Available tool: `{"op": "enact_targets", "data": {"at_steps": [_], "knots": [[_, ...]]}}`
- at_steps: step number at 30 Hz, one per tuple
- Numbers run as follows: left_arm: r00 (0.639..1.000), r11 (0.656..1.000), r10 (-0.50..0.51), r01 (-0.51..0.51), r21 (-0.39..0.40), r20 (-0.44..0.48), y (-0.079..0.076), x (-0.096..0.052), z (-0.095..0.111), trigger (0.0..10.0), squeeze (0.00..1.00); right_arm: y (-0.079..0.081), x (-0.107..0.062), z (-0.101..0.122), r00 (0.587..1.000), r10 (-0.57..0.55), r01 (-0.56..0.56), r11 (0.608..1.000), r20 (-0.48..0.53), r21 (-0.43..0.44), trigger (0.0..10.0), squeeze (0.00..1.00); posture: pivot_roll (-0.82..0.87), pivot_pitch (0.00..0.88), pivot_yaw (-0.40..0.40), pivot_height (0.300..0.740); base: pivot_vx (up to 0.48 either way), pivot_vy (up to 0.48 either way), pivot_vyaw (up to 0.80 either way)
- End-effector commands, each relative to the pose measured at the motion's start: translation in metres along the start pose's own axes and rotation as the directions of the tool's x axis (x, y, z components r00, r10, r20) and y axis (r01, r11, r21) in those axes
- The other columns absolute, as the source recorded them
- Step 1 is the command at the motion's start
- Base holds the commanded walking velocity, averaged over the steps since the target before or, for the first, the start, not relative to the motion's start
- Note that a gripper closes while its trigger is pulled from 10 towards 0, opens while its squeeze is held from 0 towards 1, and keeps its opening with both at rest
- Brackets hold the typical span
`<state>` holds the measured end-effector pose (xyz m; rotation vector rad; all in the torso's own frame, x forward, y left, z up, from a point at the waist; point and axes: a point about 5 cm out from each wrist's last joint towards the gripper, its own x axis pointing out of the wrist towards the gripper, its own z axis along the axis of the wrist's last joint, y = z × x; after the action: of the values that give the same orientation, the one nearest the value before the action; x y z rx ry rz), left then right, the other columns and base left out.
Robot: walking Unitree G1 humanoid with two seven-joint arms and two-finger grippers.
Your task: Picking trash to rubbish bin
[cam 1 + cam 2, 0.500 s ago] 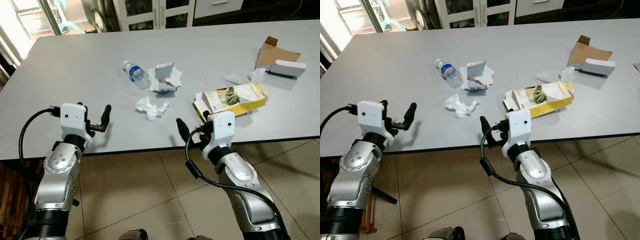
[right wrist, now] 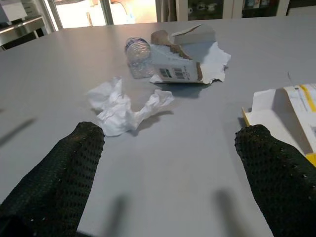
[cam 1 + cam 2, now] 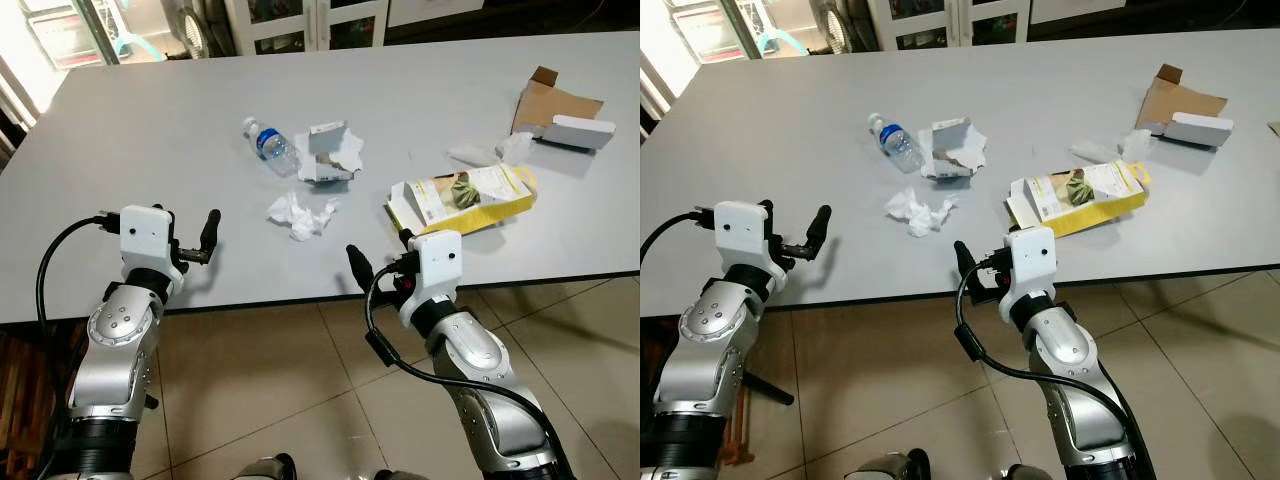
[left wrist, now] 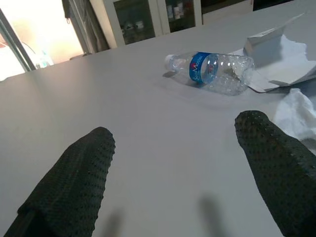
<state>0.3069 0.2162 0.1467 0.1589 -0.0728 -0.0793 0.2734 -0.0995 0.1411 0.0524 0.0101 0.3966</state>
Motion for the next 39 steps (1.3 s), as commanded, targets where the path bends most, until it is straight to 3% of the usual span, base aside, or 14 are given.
{"op": "enact_targets", "data": {"at_steps": [1,10,23,34,39], "knots": [[1.0,1.0,0.007,-0.007,0.014,-0.013,0.001,-0.001,-0.001,10.0,0.0,0.003,0.0,0.001,1.0,0.017,-0.017,1.0,0.006,0.006,10.0,0.0,-0.01,0.16,0.064,0.74,0.48,0.0,0.0],[1.0,1.0,0.017,-0.016,0.013,-0.011,0.001,0.0,0.0,10.0,0.0,0.005,-0.002,0.0,1.0,0.027,-0.027,1.0,0.006,0.006,10.0,0.0,-0.02,0.159,0.067,0.74,0.461,0.0,0.0],[1.0,1.0,0.013,-0.013,0.005,-0.01,-0.003,-0.001,-0.001,10.0,0.0,0.009,-0.004,-0.001,0.999,0.043,-0.043,0.999,0.001,0.012,10.0,0.0,-0.02,0.166,0.067,0.74,0.0,0.0,0.0],[0.999,0.999,0.033,-0.033,0.026,-0.019,0.007,-0.005,0.001,10.0,0.0,0.02,0.001,-0.003,0.996,0.094,-0.093,0.995,-0.011,0.043,10.0,0.0,0.01,0.193,0.061,0.74,0.0,0.0,0.0],[0.998,0.997,0.057,-0.056,0.048,-0.022,0.019,-0.012,0.004,10.0,0.0,0.02,0.01,-0.006,0.994,0.108,-0.107,0.992,-0.017,0.063,10.0,0.0,0.05,0.226,0.062,0.74,0.0,0.0,0.0]]}}
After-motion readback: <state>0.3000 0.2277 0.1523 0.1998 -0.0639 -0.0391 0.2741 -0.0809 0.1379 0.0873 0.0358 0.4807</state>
